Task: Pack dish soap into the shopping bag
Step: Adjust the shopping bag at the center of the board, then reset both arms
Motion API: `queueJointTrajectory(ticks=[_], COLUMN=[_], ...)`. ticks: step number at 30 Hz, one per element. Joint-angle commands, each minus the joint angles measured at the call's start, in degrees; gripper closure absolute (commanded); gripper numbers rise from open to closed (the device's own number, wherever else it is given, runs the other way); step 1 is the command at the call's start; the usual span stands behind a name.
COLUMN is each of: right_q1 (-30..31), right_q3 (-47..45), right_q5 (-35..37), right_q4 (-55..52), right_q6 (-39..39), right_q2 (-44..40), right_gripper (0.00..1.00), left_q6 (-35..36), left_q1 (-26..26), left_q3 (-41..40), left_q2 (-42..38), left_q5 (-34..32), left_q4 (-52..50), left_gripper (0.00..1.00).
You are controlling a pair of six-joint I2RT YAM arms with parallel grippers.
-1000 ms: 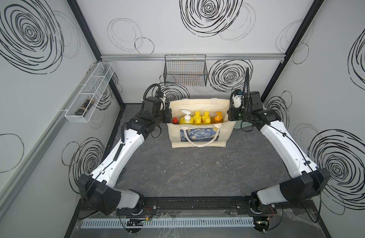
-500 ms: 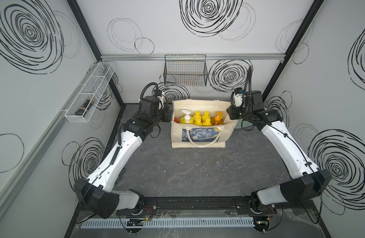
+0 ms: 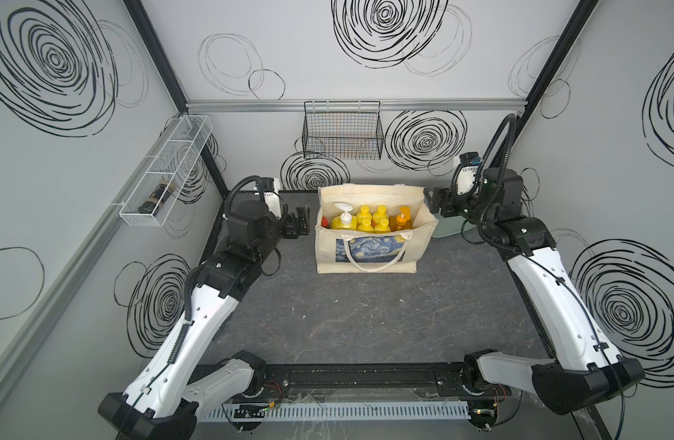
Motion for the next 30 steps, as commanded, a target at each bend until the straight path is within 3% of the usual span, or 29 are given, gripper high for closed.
queueJointTrajectory(ticks=[1,5,12,18,25,30], right_q1=[-0.9,-1.3,-1.7,-1.8,-1.8,-1.8], right_q3=[-3.0,-8.0,-15.4,-24.4,-31.5,-37.5], right_q5=[2.1,5.0,8.7,9.1,8.7,12.8], right_q4=[4.8,9.0,14.3,20.1,26.1,29.4], right_q6=[0.1,0.1,0.4,1.2,2.0,0.7], right_q2=[-3.9,-8.5,-14.8,-20.7,-24.3,-26.3], right_gripper=[0.09,0.01,0.02,0.02,0.03,0.02], left_q6=[-1.4,-3.7,-0.3,-1.2,7.5,11.3], left_q1=[0.5,0.9,0.8,0.1,-4.7,-4.9], left_q3=[-6.5,-15.4,-29.6,-42.7,-49.3,-58.3], left_q2=[-4.7,-11.3,-21.0,-27.3,-30.8,-34.0], left_q5=[-3.5,-3.7,1.9,0.9,-8.2,-11.3], left_q4=[8.0,15.5,32.0,42.9,42.0,50.3], left_gripper=[0.04,0.04,0.04,0.04,0.04,0.04])
